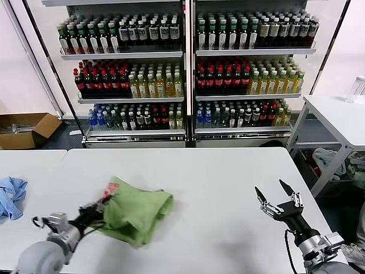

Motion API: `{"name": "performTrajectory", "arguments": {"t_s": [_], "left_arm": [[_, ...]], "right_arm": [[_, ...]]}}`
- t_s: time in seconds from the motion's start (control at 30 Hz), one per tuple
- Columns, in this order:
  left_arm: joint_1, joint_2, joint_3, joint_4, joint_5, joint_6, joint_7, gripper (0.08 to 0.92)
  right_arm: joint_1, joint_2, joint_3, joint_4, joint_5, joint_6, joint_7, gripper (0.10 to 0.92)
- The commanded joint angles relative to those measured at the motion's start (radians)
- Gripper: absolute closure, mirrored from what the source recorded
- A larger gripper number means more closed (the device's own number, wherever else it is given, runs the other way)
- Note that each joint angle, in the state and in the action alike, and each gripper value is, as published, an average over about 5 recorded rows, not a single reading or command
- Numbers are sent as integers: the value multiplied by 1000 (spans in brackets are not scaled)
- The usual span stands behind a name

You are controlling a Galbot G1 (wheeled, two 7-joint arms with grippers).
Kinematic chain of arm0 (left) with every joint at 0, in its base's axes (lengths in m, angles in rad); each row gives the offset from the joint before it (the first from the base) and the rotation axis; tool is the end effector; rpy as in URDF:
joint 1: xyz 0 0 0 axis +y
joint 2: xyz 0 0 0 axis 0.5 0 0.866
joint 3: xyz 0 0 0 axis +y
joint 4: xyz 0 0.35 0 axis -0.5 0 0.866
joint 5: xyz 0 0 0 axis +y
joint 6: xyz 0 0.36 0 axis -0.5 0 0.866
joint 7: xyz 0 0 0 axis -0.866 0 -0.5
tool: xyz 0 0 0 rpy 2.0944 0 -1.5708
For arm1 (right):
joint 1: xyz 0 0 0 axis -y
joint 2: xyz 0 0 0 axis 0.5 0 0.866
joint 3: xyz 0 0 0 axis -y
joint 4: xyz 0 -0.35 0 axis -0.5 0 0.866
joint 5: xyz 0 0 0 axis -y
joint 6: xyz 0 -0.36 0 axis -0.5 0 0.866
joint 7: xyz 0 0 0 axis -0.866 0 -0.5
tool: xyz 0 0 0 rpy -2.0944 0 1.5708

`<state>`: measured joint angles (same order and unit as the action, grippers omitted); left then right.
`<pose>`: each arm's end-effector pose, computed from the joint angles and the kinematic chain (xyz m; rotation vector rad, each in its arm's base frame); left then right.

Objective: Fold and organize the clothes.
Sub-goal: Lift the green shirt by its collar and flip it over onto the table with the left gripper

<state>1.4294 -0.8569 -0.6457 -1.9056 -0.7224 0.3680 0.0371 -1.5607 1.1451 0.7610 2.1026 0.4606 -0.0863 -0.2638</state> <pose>0.2579 0.1830 -0.2632 -0.2290 -2.7143 -0.0047 0.2026 -0.1356 -0.2547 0.4453 -3.0841 0.0333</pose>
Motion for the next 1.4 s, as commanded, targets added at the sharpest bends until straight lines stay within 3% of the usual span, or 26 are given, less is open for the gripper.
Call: {"name": "performTrajectory", "arguments": {"t_s": [0.03,0.2,0.37,0.67,0.87,1.0,1.1,1.4], "left_arm": [[50,94,-374,95,-14,-34,30,889],[83,151,-465,88,-13,-9,22,889],[60,140,-435,20,-7,29,-4,889],[-77,81,-141,-96,13,105,-71,889],[-232,70,150,-192,-53,191,-218,889],[-341,15,371,-245,-133,209,-375,889],[-432,-41,515,-222,-158,209,-431,889],[-532,-247,741,-42,-74,179,-367,889]], "right_arm": [[8,-9,-21,-12,2,4,0,203],[6,-9,-33,-14,1,12,-1,203],[-1,-10,-32,-13,2,19,-2,203],[-14,-10,-21,1,0,18,-4,203],[-12,-6,-18,5,-11,8,-3,203],[-16,3,-14,12,-24,-1,-2,203],[-19,8,-15,17,-37,-10,-1,203],[-20,14,-24,24,-72,-32,4,203]]}}
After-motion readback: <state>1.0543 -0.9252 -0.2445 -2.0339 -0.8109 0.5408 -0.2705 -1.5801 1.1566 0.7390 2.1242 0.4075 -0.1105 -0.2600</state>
